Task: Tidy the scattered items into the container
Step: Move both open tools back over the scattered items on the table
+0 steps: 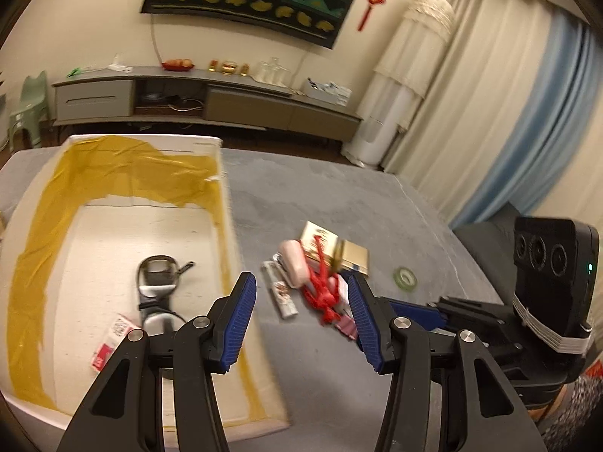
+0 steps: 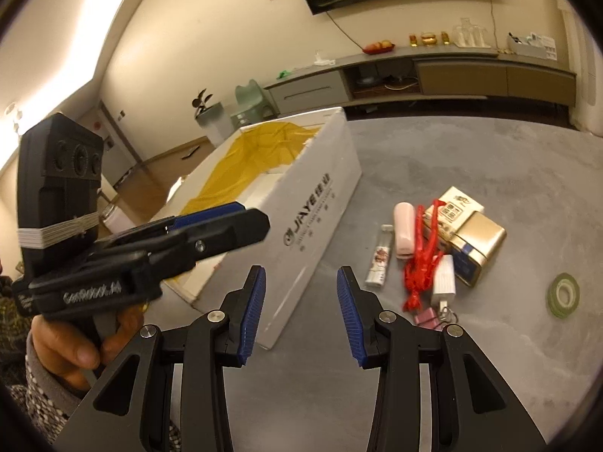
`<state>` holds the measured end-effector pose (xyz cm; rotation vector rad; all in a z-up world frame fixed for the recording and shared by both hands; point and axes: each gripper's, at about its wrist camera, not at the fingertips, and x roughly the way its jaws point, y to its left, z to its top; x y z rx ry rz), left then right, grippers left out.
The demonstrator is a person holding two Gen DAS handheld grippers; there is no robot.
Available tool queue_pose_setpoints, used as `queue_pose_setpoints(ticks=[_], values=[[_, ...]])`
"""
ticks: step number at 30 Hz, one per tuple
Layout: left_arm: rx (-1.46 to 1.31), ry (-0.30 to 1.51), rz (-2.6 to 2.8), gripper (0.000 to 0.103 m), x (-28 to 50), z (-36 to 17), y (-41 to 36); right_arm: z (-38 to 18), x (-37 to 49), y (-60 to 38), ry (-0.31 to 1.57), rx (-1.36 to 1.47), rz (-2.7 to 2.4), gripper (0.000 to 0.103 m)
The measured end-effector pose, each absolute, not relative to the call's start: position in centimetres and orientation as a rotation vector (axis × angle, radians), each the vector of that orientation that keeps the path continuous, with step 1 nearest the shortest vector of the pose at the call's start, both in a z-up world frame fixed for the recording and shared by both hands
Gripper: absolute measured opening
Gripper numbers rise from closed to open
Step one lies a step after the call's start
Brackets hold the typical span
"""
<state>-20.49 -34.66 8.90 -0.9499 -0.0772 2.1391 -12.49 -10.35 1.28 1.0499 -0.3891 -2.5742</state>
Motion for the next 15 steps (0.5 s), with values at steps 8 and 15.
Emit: queue_pose_setpoints(ticks=[8,15], values=[[-0.993,0.0,2.087,0.052,-19.1,7.4,-31.0,-0.5,-12.6,-7.7,-0.328,1.147,-2.699,0.042],[-0.973,0.077,2.116,0.06,-18.1,6.8,-29.1,-3.6,-13.7,-5.0,-0.299,1.287,-2.772,0.042]])
